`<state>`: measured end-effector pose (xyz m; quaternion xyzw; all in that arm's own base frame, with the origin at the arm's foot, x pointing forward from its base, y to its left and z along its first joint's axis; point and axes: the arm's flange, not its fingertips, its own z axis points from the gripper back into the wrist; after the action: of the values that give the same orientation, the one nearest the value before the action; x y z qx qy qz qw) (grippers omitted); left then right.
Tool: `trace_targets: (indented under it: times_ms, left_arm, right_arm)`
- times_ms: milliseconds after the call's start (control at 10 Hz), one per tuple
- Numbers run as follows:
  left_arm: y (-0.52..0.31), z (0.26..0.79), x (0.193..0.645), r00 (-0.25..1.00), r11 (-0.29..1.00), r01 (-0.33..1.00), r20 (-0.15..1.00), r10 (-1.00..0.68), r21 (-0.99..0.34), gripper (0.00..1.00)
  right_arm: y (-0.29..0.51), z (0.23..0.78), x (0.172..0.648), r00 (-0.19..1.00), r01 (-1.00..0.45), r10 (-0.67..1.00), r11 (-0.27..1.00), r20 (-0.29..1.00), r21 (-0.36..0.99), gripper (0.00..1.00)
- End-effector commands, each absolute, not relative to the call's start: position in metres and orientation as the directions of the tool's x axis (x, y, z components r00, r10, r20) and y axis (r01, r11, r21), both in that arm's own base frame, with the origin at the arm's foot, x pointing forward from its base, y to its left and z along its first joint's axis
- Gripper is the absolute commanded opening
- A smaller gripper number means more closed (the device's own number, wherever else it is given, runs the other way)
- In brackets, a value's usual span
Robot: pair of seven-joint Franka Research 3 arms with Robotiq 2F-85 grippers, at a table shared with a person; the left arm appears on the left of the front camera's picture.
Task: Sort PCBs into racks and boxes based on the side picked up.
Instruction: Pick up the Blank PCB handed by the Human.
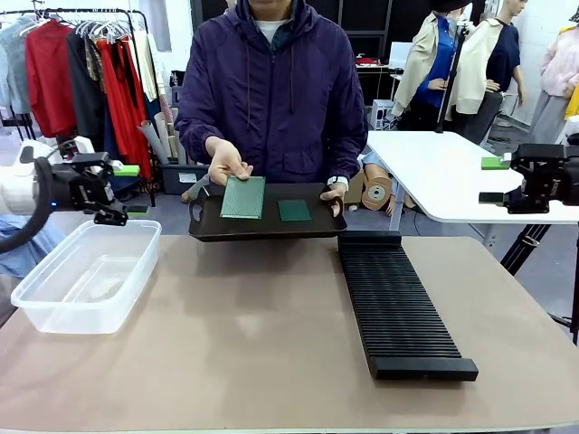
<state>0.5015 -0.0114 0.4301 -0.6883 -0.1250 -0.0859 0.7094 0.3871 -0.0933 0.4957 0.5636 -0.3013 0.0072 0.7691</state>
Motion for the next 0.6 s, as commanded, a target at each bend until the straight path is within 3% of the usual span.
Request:
trace_targets:
  times_ms: [0,500]
  left_arm:
    - [-0.024,0.418,0.515,0.923,0.030,0.384,0.385,0.026,-0.923,1.00]
    - [-0.081,0.400,0.549,0.888,0.033,0.460,0.459,-0.017,-0.887,1.00]
  right_arm:
    - [-0.092,0.498,0.388,0.810,-0.356,-0.338,0.365,0.479,0.860,1.00]
    - [-0.092,0.498,0.388,0.810,-0.356,-0.338,0.365,0.479,0.860,1.00]
